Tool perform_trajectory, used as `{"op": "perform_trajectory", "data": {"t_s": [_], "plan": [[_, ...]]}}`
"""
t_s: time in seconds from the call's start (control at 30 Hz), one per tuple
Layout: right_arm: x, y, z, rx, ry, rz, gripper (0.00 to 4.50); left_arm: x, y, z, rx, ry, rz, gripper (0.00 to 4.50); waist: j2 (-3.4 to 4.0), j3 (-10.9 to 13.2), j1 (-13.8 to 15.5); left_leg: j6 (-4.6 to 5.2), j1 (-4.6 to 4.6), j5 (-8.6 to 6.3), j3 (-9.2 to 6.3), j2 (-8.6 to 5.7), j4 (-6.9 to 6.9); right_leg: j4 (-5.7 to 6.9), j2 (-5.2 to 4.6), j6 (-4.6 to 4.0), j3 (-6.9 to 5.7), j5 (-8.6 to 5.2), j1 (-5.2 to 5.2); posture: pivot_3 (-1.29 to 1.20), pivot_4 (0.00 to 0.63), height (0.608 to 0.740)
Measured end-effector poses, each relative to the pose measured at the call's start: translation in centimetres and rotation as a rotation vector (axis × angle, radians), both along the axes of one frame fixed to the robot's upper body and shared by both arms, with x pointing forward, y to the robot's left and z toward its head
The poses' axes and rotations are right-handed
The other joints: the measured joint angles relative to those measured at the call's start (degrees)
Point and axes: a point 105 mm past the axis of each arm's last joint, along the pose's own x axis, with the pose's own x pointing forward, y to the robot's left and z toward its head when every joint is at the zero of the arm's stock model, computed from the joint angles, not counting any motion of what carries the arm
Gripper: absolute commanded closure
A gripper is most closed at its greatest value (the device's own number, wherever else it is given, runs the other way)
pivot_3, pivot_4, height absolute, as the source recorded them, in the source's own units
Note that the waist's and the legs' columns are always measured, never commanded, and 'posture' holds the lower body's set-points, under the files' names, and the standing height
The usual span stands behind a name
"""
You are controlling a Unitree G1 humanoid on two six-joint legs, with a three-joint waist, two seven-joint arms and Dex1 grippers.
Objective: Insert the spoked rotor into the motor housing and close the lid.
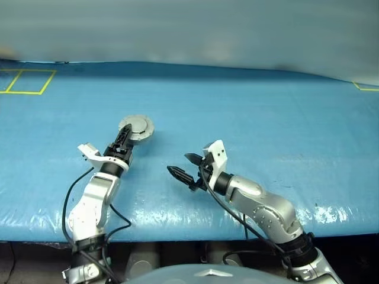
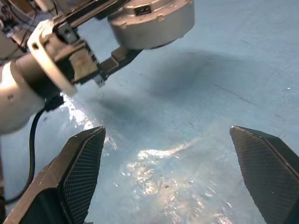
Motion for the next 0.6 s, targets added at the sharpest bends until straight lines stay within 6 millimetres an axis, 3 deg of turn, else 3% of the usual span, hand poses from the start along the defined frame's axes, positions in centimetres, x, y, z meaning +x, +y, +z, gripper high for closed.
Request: {"op": "perform_trajectory", "data": {"t_s": [0.17,0.37,0.6], "plan": [[-0.2,0.2,-1.2,-0.128,-0.117,-0.018,0.00,3.9,1.7,-0.1,0.031,0.049,0.065,2.13,-0.04,0.0,0.1,-0.01,-0.02,0.01,0.01,-0.01,0.05,0.01,-0.01,-0.03,0.01,0.10,0.00,0.00,0.150,0.740],[0.2,-0.1,-2.3,-0.188,-0.140,-0.079,0.00,8.0,2.9,-0.2,0.070,0.112,0.101,2.13,-0.16,0.0,0.3,-0.03,-0.22,0.02,-0.12,-0.06,0.10,-0.02,-0.01,-0.18,-0.12,0.19,-0.12,0.00,0.150,0.740],[0.3,0.0,-2.4,-0.213,-0.161,-0.096,0.00,10.4,3.2,-0.8,0.150,0.176,0.121,2.13,-0.17,0.0,0.2,-0.17,-0.43,0.10,-0.18,-0.11,0.08,-0.09,-0.10,-0.18,-0.21,0.21,-0.24,0.00,0.150,0.740]]}}
